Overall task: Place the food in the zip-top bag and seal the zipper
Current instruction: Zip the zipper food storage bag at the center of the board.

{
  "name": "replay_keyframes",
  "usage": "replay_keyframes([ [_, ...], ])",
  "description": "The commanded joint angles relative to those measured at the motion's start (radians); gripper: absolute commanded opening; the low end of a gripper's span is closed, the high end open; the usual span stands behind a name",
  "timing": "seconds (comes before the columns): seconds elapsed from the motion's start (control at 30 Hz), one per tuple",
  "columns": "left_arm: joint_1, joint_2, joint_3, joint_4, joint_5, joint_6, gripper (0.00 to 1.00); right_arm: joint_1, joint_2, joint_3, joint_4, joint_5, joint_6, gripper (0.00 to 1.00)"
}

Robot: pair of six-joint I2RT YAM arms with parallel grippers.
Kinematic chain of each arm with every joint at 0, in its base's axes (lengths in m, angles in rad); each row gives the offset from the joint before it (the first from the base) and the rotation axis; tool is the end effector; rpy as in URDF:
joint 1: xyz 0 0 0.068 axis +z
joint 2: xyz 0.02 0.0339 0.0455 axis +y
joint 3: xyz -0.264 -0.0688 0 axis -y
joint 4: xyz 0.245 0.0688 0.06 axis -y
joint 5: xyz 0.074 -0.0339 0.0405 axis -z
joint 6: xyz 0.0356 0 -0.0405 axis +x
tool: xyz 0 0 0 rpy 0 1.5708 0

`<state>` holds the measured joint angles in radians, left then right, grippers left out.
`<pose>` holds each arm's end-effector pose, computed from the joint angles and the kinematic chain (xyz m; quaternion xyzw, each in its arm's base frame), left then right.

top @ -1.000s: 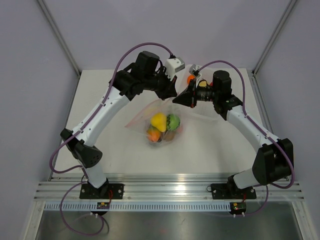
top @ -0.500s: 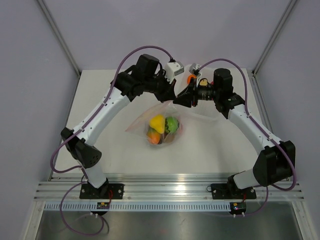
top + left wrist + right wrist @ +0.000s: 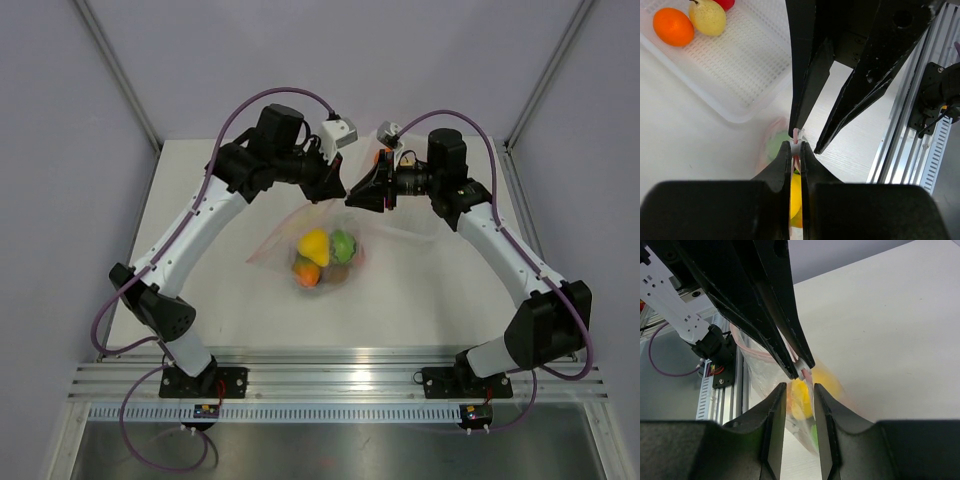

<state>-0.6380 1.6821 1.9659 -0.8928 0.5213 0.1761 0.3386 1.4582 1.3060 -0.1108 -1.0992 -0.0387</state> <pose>0.2736 -0.2249 0.4421 0.4486 0.7394 -0.3247 0.3828 0.2995 0.1391 0.3745 -0.4390 0.6052 0.4874 0.4509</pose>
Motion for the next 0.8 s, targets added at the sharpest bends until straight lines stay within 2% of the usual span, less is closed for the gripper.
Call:
replay_keyframes([
  [0.0, 0.004, -0.038, -0.009, 0.018, 0.037, 0.008, 0.00, 0.005, 0.007, 0.038, 0.007, -0.036, 0.000, 0.36],
  [0.07, 0.004, -0.038, -0.010, 0.022, 0.037, 0.006, 0.00, 0.005, 0.013, 0.038, 0.007, -0.034, 0.003, 0.35],
  [0.13, 0.004, -0.038, -0.010, 0.022, 0.043, 0.006, 0.00, 0.007, 0.014, 0.041, 0.017, -0.034, 0.006, 0.30],
  [0.17, 0.004, -0.038, -0.010, 0.022, 0.042, 0.006, 0.00, 0.005, 0.017, 0.036, 0.026, -0.037, 0.017, 0.26],
  [0.2, 0.004, -0.038, -0.010, 0.020, 0.043, 0.006, 0.00, 0.007, 0.019, 0.033, 0.045, -0.039, 0.023, 0.15],
  [0.27, 0.004, -0.038, -0.010, 0.022, 0.042, 0.006, 0.00, 0.008, 0.021, 0.023, 0.063, -0.039, 0.033, 0.07],
  [0.37, 0.004, -0.041, -0.012, 0.020, 0.039, 0.008, 0.00, 0.007, 0.024, 0.019, 0.071, -0.041, 0.033, 0.07],
  [0.43, 0.004, -0.039, -0.012, 0.022, 0.036, 0.008, 0.00, 0.007, 0.024, 0.019, 0.072, -0.039, 0.033, 0.00],
  [0.57, 0.004, -0.038, -0.013, 0.023, 0.045, 0.006, 0.00, 0.007, 0.007, -0.011, 0.099, -0.012, 0.085, 0.00],
  [0.77, 0.004, -0.053, -0.062, 0.015, 0.043, 0.005, 0.00, 0.007, -0.082, -0.118, 0.312, 0.163, 0.146, 0.00],
])
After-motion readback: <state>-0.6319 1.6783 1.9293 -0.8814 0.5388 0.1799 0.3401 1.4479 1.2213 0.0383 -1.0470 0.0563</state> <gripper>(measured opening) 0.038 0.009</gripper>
